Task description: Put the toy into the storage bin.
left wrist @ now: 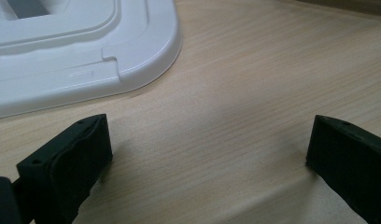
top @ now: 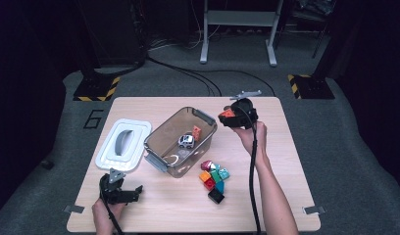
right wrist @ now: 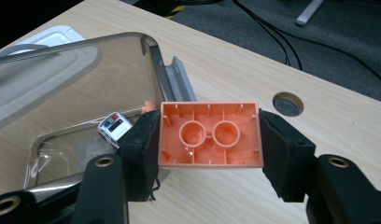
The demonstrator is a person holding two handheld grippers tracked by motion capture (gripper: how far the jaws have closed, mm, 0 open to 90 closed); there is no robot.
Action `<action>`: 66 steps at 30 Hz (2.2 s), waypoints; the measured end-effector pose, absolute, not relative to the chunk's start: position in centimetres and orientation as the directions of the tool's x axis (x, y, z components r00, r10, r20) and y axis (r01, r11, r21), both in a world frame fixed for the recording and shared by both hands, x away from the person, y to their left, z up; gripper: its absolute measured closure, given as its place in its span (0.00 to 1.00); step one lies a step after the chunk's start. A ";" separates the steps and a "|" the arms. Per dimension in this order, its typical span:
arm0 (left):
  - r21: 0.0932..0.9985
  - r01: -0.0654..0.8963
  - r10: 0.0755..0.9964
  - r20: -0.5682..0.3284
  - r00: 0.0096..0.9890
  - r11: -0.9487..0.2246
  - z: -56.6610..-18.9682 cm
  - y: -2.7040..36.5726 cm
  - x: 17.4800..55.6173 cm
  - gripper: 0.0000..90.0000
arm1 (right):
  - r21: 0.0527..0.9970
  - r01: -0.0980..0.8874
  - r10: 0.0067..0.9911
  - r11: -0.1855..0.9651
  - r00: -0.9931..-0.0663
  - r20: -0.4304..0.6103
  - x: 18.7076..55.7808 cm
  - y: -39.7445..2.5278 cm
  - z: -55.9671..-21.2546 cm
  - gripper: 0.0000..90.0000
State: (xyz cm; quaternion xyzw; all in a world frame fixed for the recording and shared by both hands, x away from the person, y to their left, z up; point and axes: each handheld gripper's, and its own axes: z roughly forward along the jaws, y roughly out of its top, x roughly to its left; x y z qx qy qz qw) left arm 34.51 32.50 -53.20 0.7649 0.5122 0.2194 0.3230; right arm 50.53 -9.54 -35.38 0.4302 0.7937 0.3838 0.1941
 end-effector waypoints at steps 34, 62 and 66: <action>0.720 0.644 0.928 -0.002 0.373 -0.258 -53.2 32.4 34.5 0.00 | 0.680 0.508 0.709 0.528 -0.705 -0.024 50.3 -3.4 -38.6 0.48; 0.716 0.644 0.925 0.005 0.380 -0.269 -53.2 32.5 34.5 0.00 | 0.728 0.532 0.761 0.433 -0.648 0.021 45.9 -8.8 -40.6 0.19; 0.717 0.646 0.927 -0.002 0.376 -0.261 -53.2 32.5 34.5 0.00 | 0.714 0.554 0.765 0.429 -0.643 0.039 45.2 -9.7 -42.3 0.19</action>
